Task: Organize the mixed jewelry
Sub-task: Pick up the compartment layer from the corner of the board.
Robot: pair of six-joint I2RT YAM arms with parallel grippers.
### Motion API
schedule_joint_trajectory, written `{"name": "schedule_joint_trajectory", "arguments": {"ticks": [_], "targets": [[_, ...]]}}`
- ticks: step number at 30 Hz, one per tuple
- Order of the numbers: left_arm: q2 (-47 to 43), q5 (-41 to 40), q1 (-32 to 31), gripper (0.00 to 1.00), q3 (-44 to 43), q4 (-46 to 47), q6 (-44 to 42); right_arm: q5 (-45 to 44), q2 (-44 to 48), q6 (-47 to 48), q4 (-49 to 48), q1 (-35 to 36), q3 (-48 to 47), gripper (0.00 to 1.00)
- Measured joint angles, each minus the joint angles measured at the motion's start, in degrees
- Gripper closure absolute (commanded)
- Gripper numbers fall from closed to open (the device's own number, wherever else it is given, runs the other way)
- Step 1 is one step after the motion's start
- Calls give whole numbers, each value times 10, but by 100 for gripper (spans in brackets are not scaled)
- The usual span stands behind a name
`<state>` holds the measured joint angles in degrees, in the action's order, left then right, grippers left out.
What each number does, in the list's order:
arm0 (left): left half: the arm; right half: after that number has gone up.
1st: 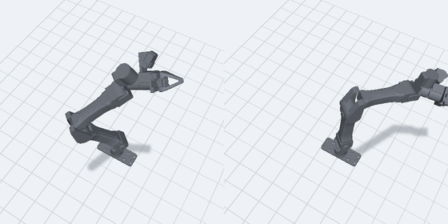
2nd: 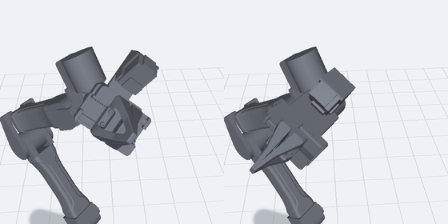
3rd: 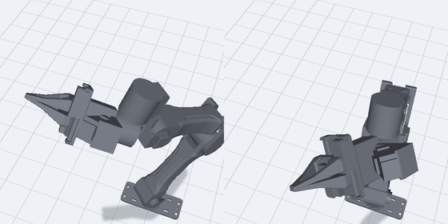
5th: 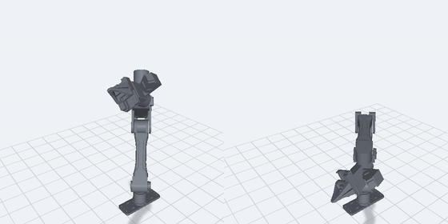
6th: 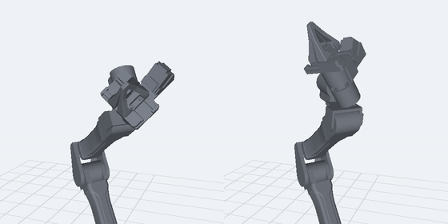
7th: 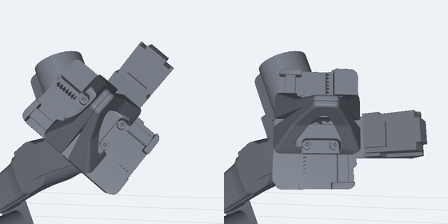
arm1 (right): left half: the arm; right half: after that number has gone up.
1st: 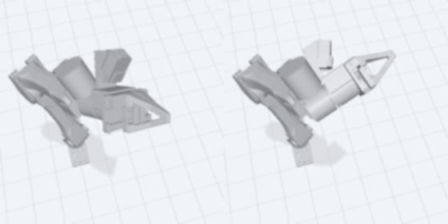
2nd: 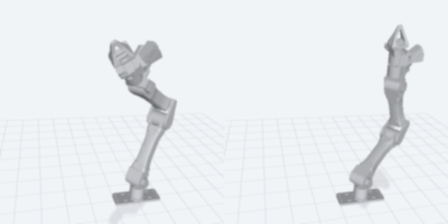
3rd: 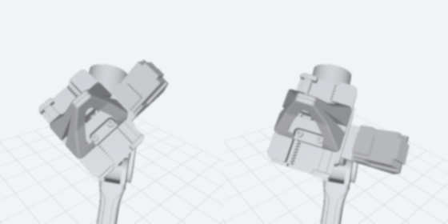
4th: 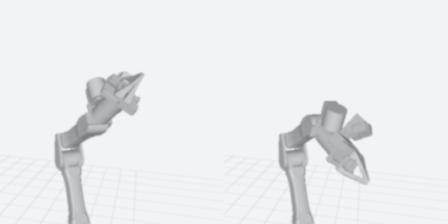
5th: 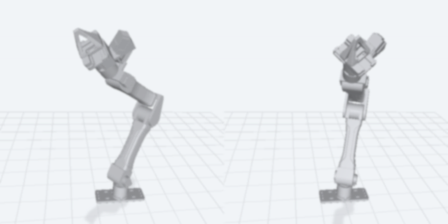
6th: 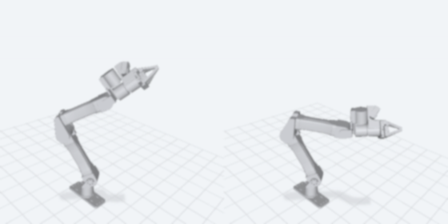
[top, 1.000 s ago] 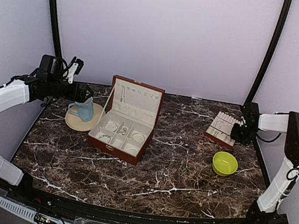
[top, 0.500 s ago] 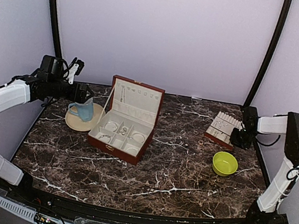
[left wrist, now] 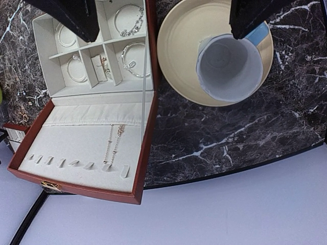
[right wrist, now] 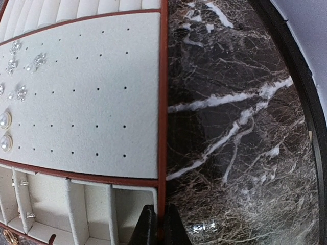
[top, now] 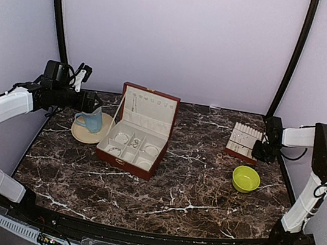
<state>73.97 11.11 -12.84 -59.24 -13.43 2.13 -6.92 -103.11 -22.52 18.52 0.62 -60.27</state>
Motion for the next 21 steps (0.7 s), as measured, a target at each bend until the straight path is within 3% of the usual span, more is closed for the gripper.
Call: {"name": "schedule_joint_trajectory", "arguments": {"ticks": [15,21], "targets": [[-9,0,0,9,1,0,0,1,87,39,61,2,-29,100],[-11,1,0,8,2,1,0,-3,122,38,90,43,-30,100]]}}
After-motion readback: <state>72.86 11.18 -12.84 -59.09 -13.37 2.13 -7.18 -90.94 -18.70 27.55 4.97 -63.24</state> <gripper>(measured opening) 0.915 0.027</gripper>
